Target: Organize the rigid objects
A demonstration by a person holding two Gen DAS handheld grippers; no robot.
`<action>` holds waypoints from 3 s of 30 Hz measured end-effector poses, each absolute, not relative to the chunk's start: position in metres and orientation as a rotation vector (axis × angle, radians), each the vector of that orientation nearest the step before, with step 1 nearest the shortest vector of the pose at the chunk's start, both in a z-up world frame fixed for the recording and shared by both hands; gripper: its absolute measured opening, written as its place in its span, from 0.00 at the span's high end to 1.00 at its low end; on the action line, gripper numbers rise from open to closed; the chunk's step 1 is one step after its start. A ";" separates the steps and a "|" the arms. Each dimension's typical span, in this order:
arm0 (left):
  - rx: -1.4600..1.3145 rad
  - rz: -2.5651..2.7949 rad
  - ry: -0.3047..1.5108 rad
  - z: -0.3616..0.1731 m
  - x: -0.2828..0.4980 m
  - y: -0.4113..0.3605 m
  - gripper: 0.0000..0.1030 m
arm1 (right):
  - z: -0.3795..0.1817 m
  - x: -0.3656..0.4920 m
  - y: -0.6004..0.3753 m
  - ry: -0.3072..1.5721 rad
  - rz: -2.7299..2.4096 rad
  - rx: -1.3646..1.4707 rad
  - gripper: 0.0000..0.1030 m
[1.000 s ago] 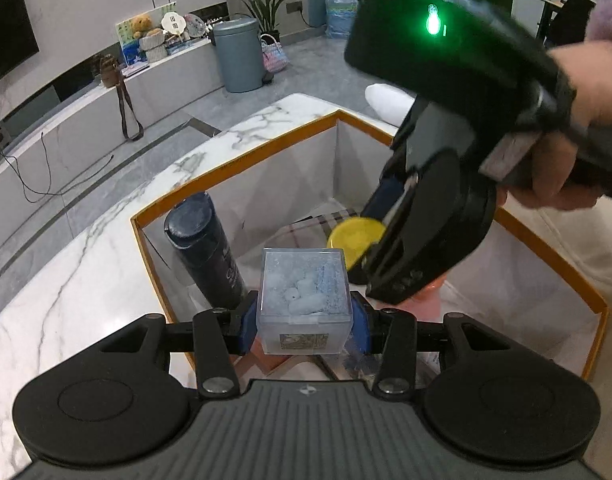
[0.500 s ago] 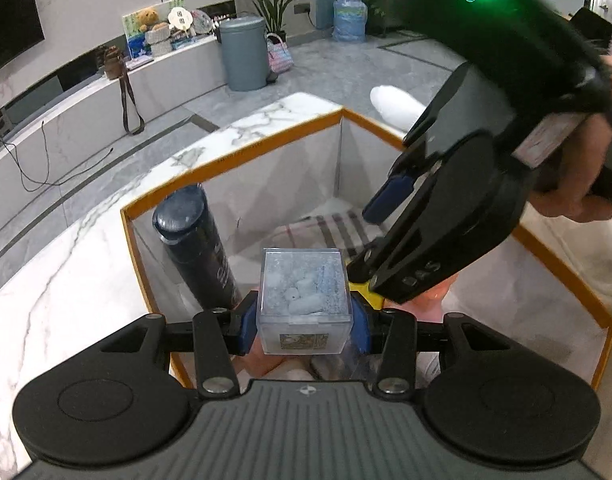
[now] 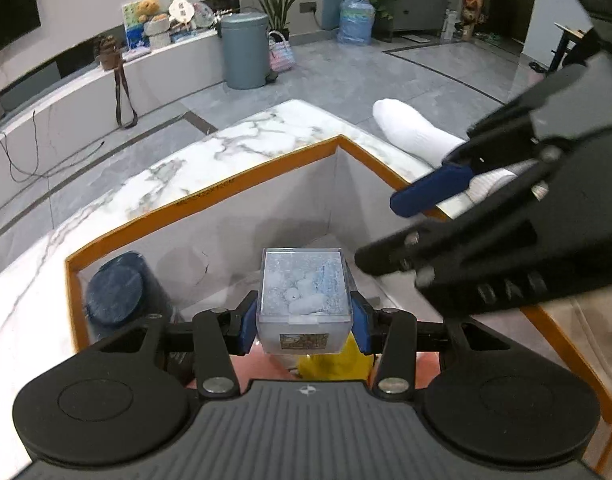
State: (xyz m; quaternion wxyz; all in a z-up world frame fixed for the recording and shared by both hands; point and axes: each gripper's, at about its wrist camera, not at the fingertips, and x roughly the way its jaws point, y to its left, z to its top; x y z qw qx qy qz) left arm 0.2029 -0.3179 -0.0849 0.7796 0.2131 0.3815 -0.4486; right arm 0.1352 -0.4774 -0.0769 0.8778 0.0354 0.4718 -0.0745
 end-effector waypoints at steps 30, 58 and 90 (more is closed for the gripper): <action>0.382 -0.865 0.755 -0.002 0.160 -0.246 0.39 | -0.028 0.101 -0.438 0.964 -0.180 0.076 0.50; 0.135 -0.435 0.558 -0.013 0.031 -0.114 0.32 | -0.061 -0.056 -0.292 0.634 -0.277 0.033 0.29; 0.176 -0.333 0.647 -0.063 0.016 -0.107 0.12 | -0.114 -0.055 -0.281 0.573 -0.405 0.077 0.07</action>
